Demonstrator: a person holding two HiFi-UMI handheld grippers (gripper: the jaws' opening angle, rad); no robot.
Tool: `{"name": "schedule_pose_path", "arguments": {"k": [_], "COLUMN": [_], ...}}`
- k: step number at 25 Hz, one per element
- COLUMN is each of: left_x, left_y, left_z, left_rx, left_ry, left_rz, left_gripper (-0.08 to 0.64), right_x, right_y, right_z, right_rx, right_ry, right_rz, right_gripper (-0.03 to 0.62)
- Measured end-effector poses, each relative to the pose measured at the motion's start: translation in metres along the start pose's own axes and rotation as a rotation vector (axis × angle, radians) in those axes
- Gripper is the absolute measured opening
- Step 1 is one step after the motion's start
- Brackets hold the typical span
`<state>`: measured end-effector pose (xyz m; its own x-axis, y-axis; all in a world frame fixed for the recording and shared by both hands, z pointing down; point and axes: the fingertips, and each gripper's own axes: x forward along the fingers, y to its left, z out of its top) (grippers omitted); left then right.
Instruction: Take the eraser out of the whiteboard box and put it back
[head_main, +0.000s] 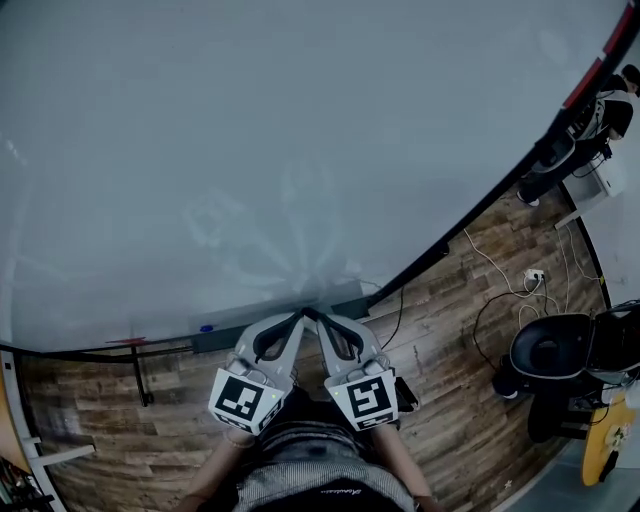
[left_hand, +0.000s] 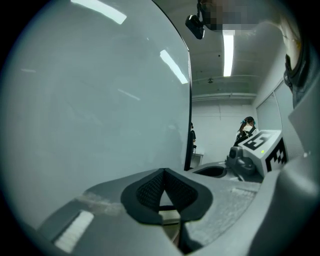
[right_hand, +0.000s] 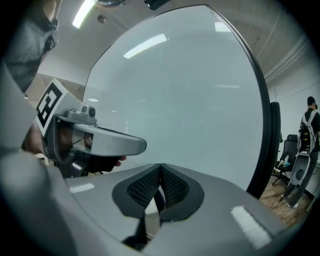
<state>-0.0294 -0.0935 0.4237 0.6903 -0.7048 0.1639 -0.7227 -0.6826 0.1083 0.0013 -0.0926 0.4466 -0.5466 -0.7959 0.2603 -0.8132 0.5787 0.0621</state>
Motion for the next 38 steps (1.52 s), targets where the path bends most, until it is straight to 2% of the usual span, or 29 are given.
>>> {"name": "schedule_pose_path", "arguments": {"k": [5, 10, 23, 27, 38], "left_x": [0.005, 0.008, -0.009, -0.013, -0.02], "left_y": [0.001, -0.004, 0.001, 0.0, -0.004], "left_z": [-0.005, -0.01, -0.015, -0.015, -0.018], "left_rx": [-0.001, -0.034, -0.02, -0.018, -0.074], "left_ry": [0.018, 0.027, 0.042, 0.036, 0.018], "left_rz": [0.052, 0.065, 0.037, 0.018, 0.007], "left_gripper": [0.002, 0.0, 0.001, 0.002, 0.001], "right_x": [0.005, 0.008, 0.013, 0.013, 0.016], "right_y": [-0.005, -0.005, 0.005, 0.014, 0.013], "right_z": [-0.011, -0.018, -0.032, -0.035, -0.047], "right_rx": [0.009, 0.007, -0.027, -0.091, -0.105], "right_ry": [0.022, 0.044, 0.088, 0.111, 0.174], "right_rz": [0.067, 0.103, 0.059, 0.1, 0.142], "right_gripper": [0.003, 0.003, 0.003, 0.006, 0.124]}}
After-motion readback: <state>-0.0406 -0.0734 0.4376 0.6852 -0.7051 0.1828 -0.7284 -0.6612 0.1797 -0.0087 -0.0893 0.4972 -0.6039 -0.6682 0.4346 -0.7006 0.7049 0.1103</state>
